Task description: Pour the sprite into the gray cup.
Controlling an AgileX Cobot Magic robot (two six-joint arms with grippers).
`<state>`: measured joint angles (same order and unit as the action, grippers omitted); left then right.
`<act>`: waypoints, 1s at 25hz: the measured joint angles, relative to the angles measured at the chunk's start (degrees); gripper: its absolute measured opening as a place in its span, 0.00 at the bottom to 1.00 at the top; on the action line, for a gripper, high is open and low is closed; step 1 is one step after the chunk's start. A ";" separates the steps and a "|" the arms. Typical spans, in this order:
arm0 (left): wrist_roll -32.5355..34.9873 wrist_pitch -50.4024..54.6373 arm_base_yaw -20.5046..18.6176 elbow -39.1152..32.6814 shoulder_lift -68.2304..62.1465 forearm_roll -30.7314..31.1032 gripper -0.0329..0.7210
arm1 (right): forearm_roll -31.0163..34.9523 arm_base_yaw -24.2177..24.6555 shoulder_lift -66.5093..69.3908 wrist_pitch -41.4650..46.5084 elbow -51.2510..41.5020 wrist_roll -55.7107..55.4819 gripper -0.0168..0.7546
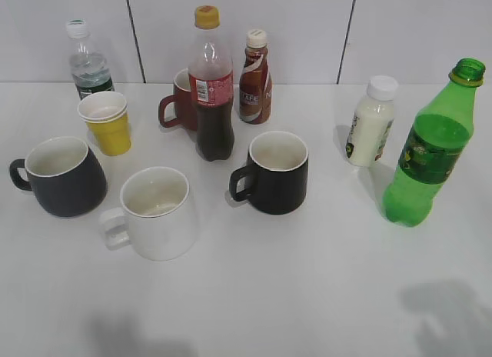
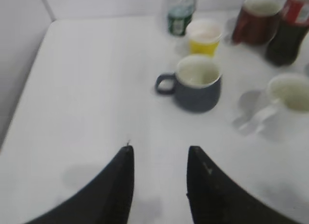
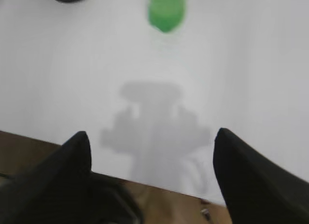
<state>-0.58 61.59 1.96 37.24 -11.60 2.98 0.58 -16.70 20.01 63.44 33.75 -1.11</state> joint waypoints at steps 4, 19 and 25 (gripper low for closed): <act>-0.14 2.09 -0.24 -4.53 4.74 0.94 0.43 | -3.14 0.00 -9.95 0.39 -2.83 -0.74 0.78; -0.40 -1.17 -0.24 -6.58 5.81 0.52 0.43 | -3.89 1.67 -14.50 -3.88 -4.82 -0.84 0.78; -0.40 -1.21 -1.10 -6.58 5.97 0.49 0.43 | -3.89 13.43 -15.80 -4.01 -4.82 -0.84 0.76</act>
<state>-0.98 60.37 0.86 30.66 -5.63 3.48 -3.31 -3.27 4.22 59.42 28.93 -1.95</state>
